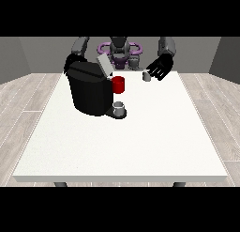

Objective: Insert the coffee pod into the coffee machine and close the lid

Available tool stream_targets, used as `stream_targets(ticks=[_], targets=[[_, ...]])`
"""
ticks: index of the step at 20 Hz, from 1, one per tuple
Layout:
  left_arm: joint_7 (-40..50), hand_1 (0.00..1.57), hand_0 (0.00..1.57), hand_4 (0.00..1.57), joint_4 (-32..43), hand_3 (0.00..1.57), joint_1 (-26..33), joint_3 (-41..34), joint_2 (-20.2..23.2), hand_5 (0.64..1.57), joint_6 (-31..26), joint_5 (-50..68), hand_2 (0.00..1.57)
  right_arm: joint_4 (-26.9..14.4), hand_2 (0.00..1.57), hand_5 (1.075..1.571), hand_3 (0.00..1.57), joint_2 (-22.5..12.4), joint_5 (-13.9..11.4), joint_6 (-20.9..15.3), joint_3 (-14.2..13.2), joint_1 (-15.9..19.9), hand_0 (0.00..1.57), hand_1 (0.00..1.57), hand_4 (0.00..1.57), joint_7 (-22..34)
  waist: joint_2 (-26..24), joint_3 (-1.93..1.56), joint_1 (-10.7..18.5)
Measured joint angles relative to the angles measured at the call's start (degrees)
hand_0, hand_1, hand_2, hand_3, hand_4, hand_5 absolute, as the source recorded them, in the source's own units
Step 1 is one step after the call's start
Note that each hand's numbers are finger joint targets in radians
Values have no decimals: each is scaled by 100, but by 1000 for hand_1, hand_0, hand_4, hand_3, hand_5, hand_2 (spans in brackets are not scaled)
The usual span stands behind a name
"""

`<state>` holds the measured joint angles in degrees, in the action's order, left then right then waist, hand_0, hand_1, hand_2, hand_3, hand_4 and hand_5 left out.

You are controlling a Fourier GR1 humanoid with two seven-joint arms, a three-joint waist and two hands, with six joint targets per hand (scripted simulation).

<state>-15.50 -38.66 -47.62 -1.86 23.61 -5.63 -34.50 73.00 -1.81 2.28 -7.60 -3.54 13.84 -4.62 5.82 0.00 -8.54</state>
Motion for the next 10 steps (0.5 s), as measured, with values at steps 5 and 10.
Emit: stream_targets(ticks=[5,10], targets=[[188,1256,1256,536,-25,1277,-285,-143,39,1571,-109,20,1327,76,0,1571,0,2,42,63,22,43,0,0,521,-50,55,0,-159],[402,1272,1272,512,-6,1244,-699,-301,186,1571,-153,9,1307,214,0,1571,0,-5,-24,50,169,81,0,0,507,-21,177,0,-369]])
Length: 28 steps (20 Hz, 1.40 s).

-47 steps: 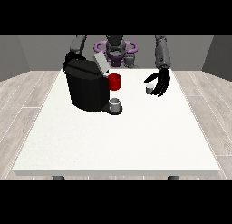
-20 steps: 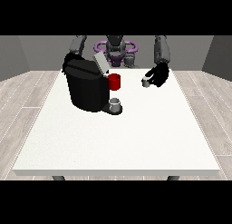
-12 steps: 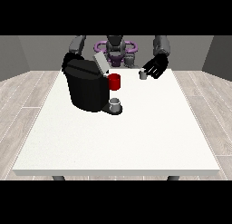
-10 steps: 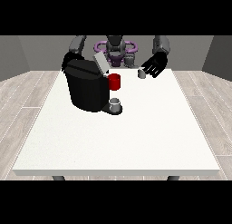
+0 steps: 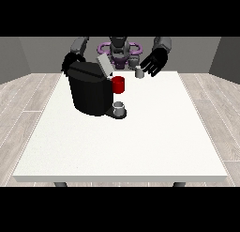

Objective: Insert the coffee pod into the coffee machine and close the lid

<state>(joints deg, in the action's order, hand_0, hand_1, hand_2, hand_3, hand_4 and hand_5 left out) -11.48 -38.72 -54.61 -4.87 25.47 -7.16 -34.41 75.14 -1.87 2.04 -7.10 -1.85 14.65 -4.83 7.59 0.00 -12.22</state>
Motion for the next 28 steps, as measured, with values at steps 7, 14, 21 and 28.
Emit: stream_targets(ticks=[7,14,21,28], targets=[[375,1264,1264,516,98,1251,-700,-222,127,1571,-104,56,1319,192,0,1571,0,39,-114,-122,104,258,0,0,541,208,235,-1,-323],[473,1265,1265,485,113,1236,-960,-184,74,1571,-25,-77,1297,288,0,1571,0,-8,-157,-166,69,362,0,0,526,181,445,-1,-429],[543,1305,1305,500,204,1229,-1181,-222,108,1571,-89,-122,1326,348,0,1571,0,25,-138,-208,54,348,0,0,530,186,579,-1,-504],[522,1206,1206,504,210,1187,-1172,-158,-86,1571,-83,-180,1261,343,0,1571,0,36,-62,-249,-43,419,0,0,513,236,591,-1,-417]])
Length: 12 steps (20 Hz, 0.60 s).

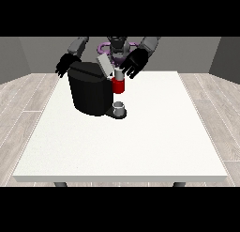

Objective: Insert the coffee pod into the coffee machine and close the lid

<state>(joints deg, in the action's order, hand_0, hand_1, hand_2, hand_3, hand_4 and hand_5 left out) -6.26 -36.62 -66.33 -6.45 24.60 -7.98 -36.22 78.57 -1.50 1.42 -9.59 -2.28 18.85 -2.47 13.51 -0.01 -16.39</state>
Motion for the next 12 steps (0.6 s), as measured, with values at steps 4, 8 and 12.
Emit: stream_targets(ticks=[4,8,12], targets=[[-47,1185,1185,492,47,1197,-3,-9,-10,1571,21,-30,1262,74,0,1571,0,-53,11,33,-12,-1,0,0,513,24,34,0,-36],[-74,1204,1204,521,76,1208,-70,-3,-5,1571,20,-74,1279,93,0,1571,0,-48,20,-13,-41,83,0,0,442,73,90,0,-32],[-60,1184,1184,488,110,1186,-84,-47,32,1571,-31,-69,1248,63,0,1571,0,-28,67,42,-61,-56,0,0,435,-116,105,-1,-40]])
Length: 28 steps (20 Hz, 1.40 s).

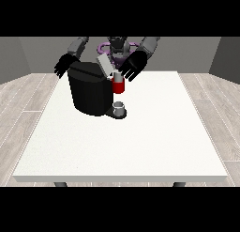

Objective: Insert the coffee pod into the coffee machine and close the lid

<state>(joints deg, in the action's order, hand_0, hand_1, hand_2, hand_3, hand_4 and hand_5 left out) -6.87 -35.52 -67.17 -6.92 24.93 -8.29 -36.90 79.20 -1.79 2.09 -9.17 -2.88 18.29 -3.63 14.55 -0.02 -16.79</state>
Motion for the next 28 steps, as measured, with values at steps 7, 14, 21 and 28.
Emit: stream_targets(ticks=[7,14,21,28], targets=[[39,1221,1221,485,-10,1171,20,21,-45,1571,37,-81,1265,-62,0,1571,0,-68,8,30,-43,8,0,0,433,-16,17,-8,35],[-6,1129,1129,443,-9,1028,66,-9,-29,1571,-9,-100,1167,-72,0,1571,0,-152,41,34,-125,30,0,0,335,53,41,-10,27],[-77,1066,1066,380,-22,945,46,56,-20,1571,-59,-199,1116,-128,0,1571,0,-82,7,-40,-107,58,0,0,477,-53,52,-7,113],[-160,1018,1018,369,-33,904,75,87,-28,1571,25,-300,1086,-110,0,1571,0,-82,-35,-89,-85,83,0,0,447,-35,34,-8,126]])
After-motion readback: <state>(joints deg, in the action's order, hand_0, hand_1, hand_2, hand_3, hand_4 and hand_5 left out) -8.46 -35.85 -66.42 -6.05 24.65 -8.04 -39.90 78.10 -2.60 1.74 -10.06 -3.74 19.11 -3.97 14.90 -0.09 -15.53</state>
